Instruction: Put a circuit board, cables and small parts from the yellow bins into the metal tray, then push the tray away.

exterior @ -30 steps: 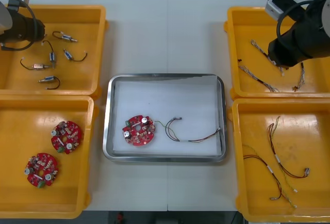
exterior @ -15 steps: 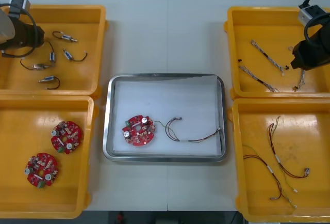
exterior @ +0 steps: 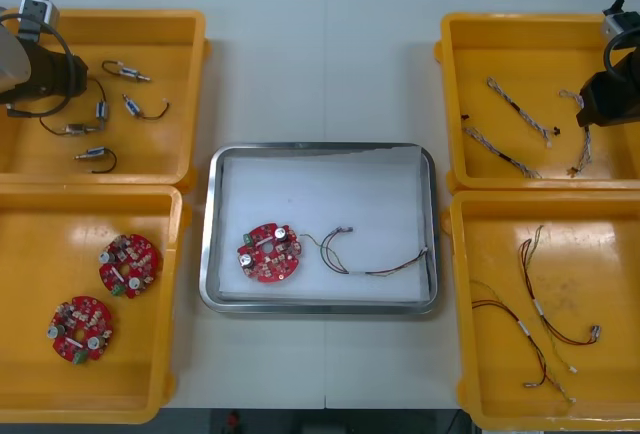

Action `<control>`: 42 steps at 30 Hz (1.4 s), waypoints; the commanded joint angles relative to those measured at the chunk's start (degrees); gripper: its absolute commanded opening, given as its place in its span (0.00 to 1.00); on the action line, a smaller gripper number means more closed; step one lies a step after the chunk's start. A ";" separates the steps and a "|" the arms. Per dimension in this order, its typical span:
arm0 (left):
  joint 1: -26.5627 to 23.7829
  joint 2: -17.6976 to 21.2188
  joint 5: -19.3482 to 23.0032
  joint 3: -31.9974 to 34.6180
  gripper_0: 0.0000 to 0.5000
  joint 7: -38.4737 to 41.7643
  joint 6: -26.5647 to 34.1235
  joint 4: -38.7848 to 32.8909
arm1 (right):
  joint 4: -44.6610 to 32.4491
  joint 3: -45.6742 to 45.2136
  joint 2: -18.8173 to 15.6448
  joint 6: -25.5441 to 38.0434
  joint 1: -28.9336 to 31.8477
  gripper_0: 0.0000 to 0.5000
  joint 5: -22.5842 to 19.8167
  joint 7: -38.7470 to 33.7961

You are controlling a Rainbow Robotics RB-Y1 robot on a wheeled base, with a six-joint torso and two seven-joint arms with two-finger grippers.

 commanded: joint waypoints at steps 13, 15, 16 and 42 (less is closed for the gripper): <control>1.20 -0.15 0.68 -1.64 0.00 -6.07 -0.11 -0.53 | 14.63 -3.36 -3.04 -16.81 -4.79 1.00 0.93 -1.64; 1.02 0.11 0.77 -1.38 0.00 -5.63 1.30 -0.53 | 15.86 -3.45 -3.04 -17.86 -4.87 1.00 1.10 -1.72; 0.93 0.11 0.86 -1.29 0.00 -5.63 1.56 -0.53 | 16.12 -3.45 -3.04 -18.04 -4.96 1.00 1.10 -1.64; 0.49 5.73 -8.98 4.95 0.00 9.14 35.92 -21.54 | 30.62 -3.89 -3.13 -27.53 -5.84 1.00 -3.11 -4.54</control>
